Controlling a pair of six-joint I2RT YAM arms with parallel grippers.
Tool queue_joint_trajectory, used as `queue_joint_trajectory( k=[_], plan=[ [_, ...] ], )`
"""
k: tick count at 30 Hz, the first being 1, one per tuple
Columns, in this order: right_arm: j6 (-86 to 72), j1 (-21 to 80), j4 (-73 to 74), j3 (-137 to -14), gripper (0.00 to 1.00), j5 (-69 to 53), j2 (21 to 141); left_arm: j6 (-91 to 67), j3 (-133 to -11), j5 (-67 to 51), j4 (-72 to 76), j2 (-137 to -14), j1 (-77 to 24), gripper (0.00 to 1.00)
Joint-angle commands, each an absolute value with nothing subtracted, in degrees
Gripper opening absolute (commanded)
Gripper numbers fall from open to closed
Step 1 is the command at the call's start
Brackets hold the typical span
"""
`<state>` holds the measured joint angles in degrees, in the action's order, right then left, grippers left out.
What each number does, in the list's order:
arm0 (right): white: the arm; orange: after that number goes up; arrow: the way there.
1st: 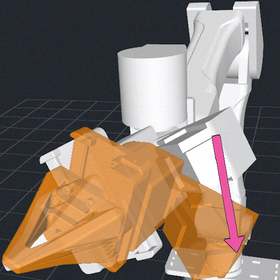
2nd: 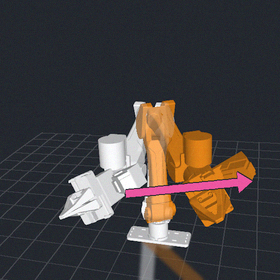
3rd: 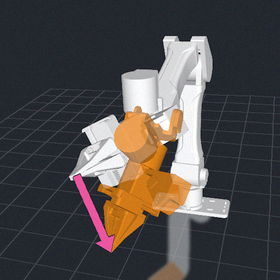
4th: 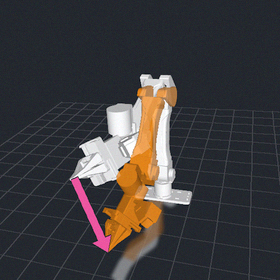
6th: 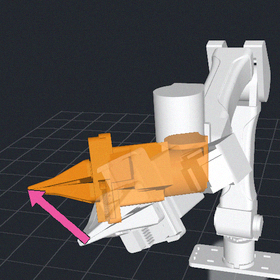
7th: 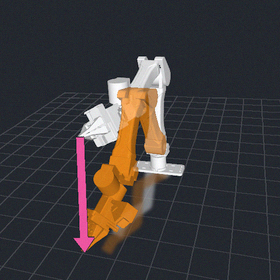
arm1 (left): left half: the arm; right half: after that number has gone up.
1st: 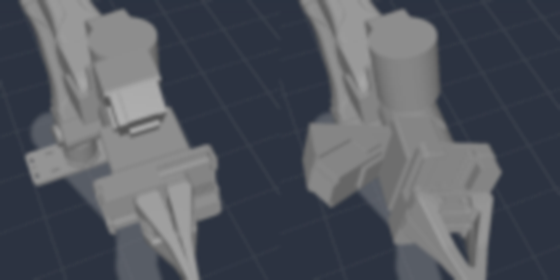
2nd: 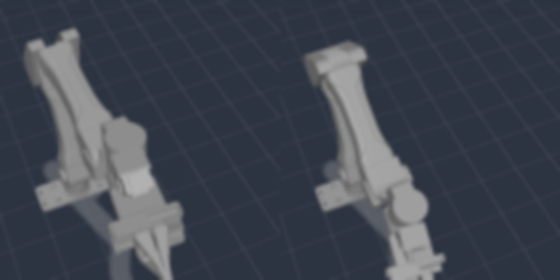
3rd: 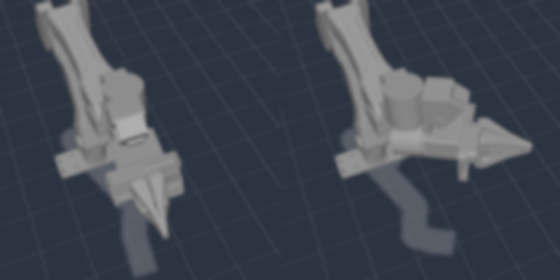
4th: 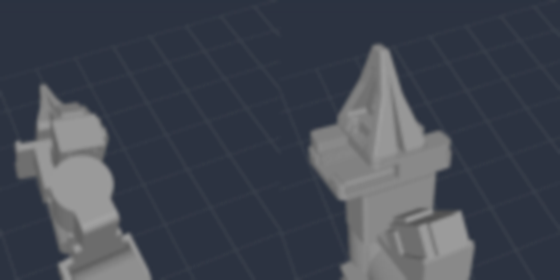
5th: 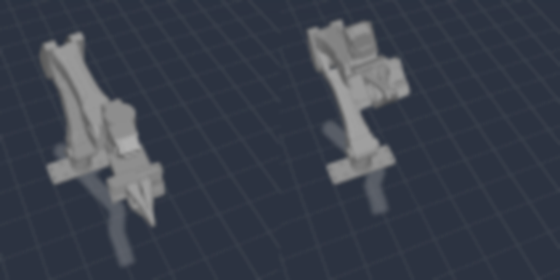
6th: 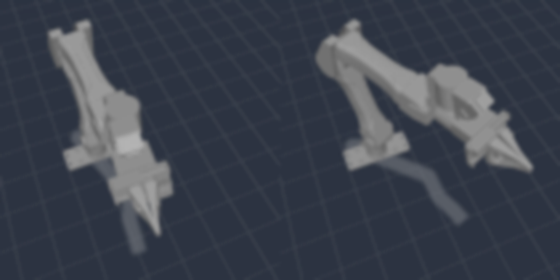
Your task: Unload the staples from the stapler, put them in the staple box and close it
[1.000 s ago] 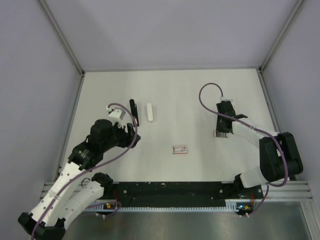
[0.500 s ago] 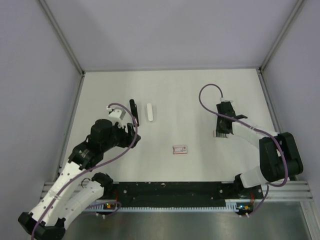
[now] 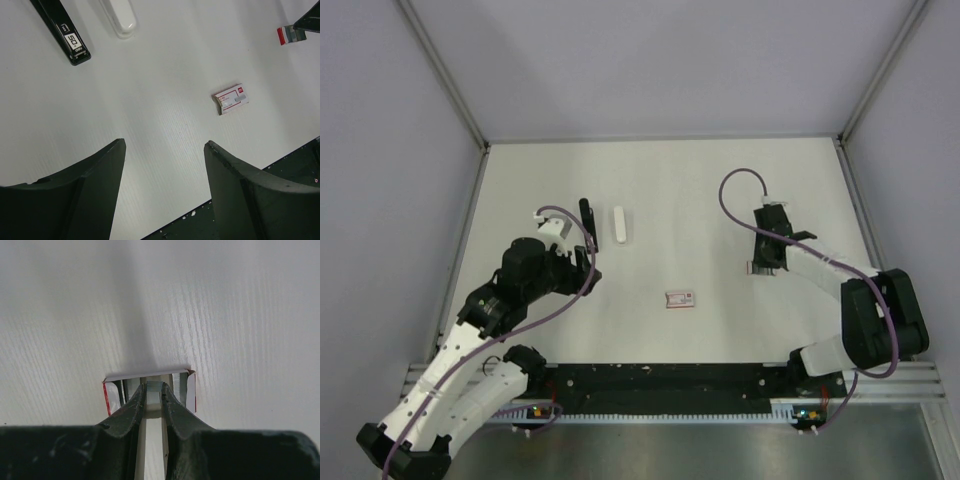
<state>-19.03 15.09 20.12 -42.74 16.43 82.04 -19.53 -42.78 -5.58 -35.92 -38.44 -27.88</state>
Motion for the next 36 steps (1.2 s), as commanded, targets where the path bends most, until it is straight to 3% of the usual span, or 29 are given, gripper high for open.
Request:
queue_joint_trajectory(
  k=[1, 21, 36],
  plan=[
    [-18.98, 14.59, 19.78, -42.63, 0.12, 16.88, 79.28, -18.81, -43.24, -6.24, -32.70, -38.32, -27.60, 0.70],
    [-19.16, 14.68, 20.13, -42.80, 0.13, 16.44, 79.54, -18.98, -43.07, -6.50, -32.70, -38.15, -27.42, 0.70],
    [-19.60, 14.59, 20.65, -43.33, 0.20, 16.26, 80.42, -19.16, -43.07, -6.59, -32.70, -38.23, -27.42, 0.70]
  ],
)
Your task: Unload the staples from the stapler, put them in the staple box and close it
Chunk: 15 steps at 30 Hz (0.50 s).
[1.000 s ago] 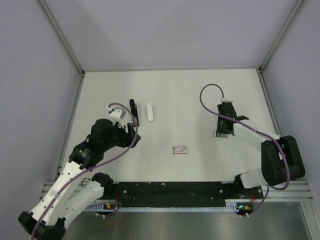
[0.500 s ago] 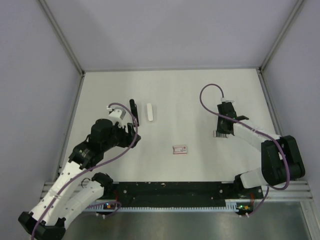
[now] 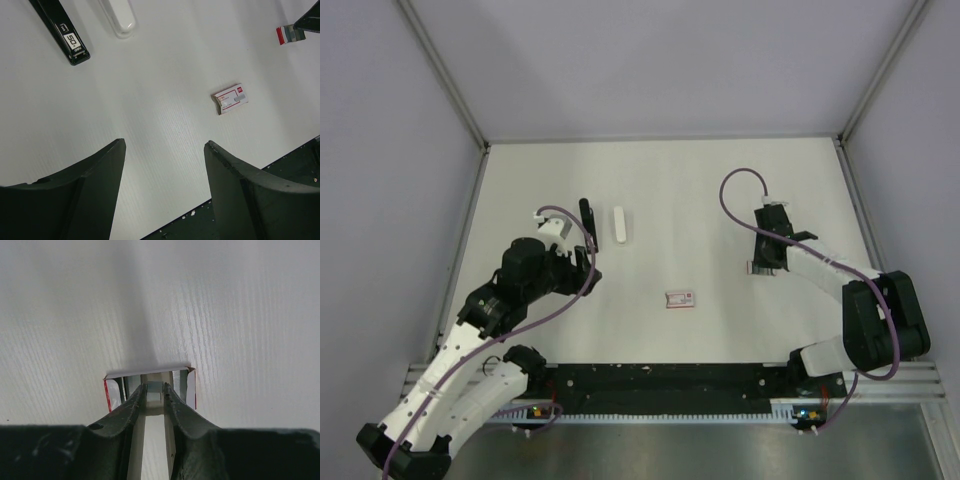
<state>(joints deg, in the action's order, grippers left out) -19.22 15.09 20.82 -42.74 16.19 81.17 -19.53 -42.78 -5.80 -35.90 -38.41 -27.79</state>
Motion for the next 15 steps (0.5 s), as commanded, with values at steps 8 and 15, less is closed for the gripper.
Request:
queue_joint_trajectory(
  k=[8, 15],
  plan=[
    [-19.77, 14.59, 20.65, -43.42, 0.24, 16.52, 80.95, -19.07, -43.07, -6.59, -32.70, -38.32, -27.42, 0.70],
    [-19.78, 14.68, 21.00, -43.94, 0.25, 16.35, 79.98, -19.07, -43.07, -6.77, -32.70, -38.32, -27.42, 0.70]
  ],
)
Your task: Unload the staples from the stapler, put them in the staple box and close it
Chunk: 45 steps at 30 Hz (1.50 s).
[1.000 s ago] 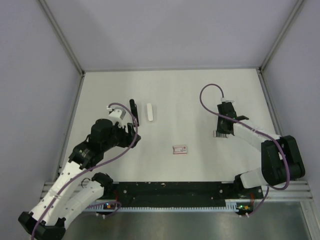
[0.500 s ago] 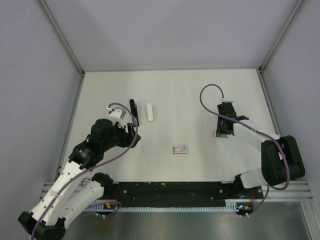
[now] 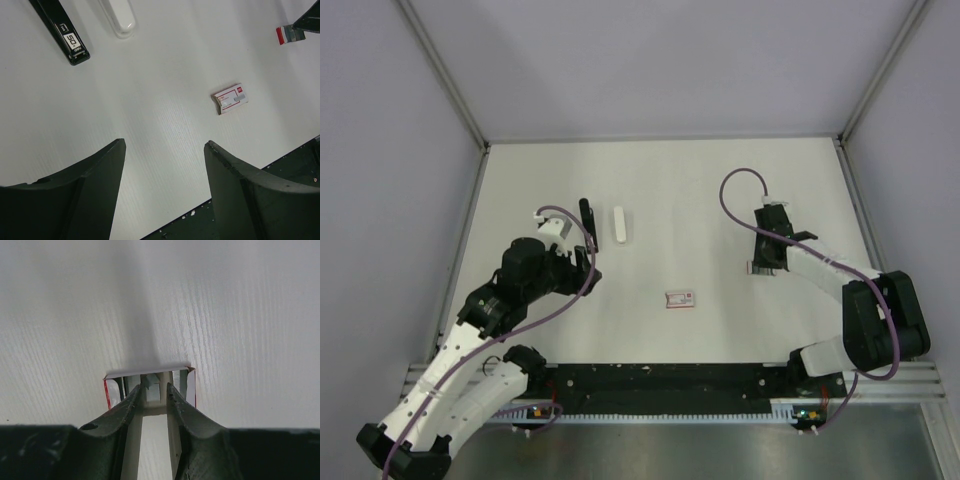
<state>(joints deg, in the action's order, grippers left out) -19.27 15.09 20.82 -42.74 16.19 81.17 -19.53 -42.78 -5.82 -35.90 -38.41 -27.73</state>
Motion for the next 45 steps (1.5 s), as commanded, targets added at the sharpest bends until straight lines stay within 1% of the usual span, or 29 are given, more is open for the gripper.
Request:
queue_joint_trajectory(
  k=[1, 7, 14, 17, 20, 24, 27, 31, 35, 45],
  plan=[
    [-19.78, 14.68, 21.18, -44.03, 0.26, 16.35, 79.37, -19.07, -42.98, -6.94, -32.61, -38.32, -27.42, 0.70],
    [-21.00, 14.68, 22.50, -44.12, 0.29, 13.20, 75.07, -19.68, -43.07, -8.87, -31.73, -40.34, -27.33, 0.70],
    [-23.11, 14.76, 22.24, -40.87, 0.31, 3.01, 68.30, -22.67, -42.71, -14.06, -30.33, -44.56, -27.68, 0.69],
    [-23.03, 16.87, 21.88, -39.82, 0.31, -2.02, 65.14, -24.17, -42.72, -14.59, -28.83, -46.31, -28.74, 0.69],
    [-23.55, 18.10, 23.72, -39.46, 0.31, 1.13, 62.15, -25.92, -42.72, -14.24, -27.16, -48.94, -31.10, 0.67],
    [-24.17, 18.11, 26.54, -39.37, 0.37, 10.87, 59.86, -27.68, -43.24, -11.08, -24.97, -53.43, -36.20, 0.67],
    [-25.22, 17.67, 27.77, -39.81, 0.42, 18.09, 60.55, -28.91, -44.21, -10.64, -24.09, -57.47, -38.40, 0.66],
    [-28.91, 13.99, 29.27, -40.25, 0.42, 22.14, 64.59, -30.58, -43.51, -9.93, -20.31, -61.77, -40.78, 0.66],
    [-31.37, 10.56, 28.83, -40.08, 0.40, 22.94, 67.85, -31.81, -42.80, -10.46, -16.79, -64.07, -41.66, 0.65],
    [-30.32, 2.99, 24.88, -39.73, 0.36, 20.04, 68.81, -32.43, -40.34, -12.56, -12.75, -66.18, -43.07, 0.64]
  ],
)
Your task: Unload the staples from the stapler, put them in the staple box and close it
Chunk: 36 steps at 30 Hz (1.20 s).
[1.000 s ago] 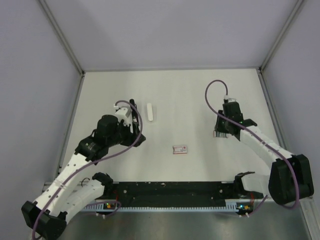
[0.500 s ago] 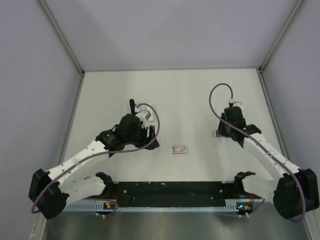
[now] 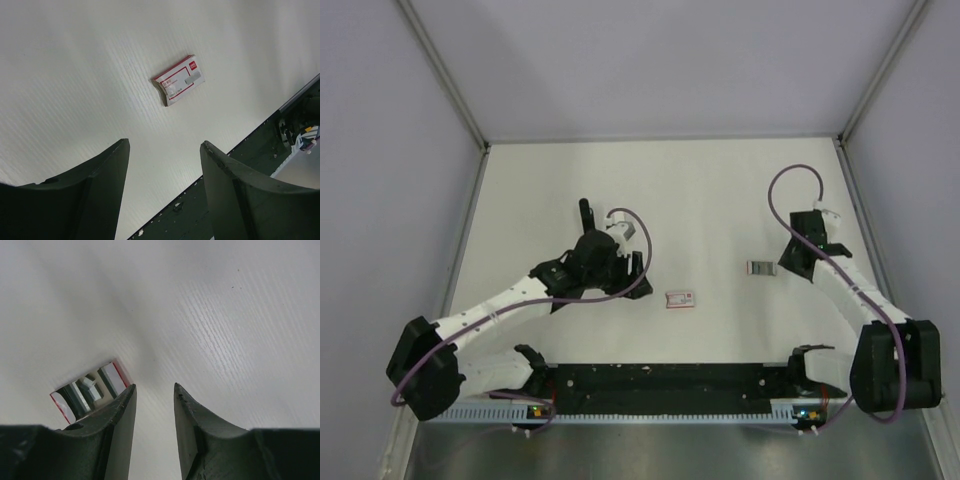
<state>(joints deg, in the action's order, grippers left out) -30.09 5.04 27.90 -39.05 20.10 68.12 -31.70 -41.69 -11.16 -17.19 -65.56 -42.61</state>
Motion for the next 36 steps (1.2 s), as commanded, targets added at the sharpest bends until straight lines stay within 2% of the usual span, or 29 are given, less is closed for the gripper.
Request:
queue_joint_trajectory(
  k=[1, 11, 19, 36],
  plan=[
    [-30.24, 2.99, 24.35, -39.55, 0.35, 19.69, 69.51, -32.43, -40.17, -12.66, -12.48, -66.27, -43.07, 0.64],
    [-28.21, 2.90, 20.22, -38.76, 0.34, 13.01, 73.03, -32.08, -38.94, -13.27, -11.08, -66.36, -43.07, 0.64],
    [-28.30, 2.90, 18.99, -38.41, 0.29, 12.22, 75.23, -31.90, -38.67, -13.36, -10.90, -66.27, -43.07, 0.64],
    [-28.04, 2.90, 17.40, -38.14, 0.29, 9.76, 77.87, -32.08, -38.58, -13.27, -10.81, -66.62, -43.07, 0.64]
  ],
)
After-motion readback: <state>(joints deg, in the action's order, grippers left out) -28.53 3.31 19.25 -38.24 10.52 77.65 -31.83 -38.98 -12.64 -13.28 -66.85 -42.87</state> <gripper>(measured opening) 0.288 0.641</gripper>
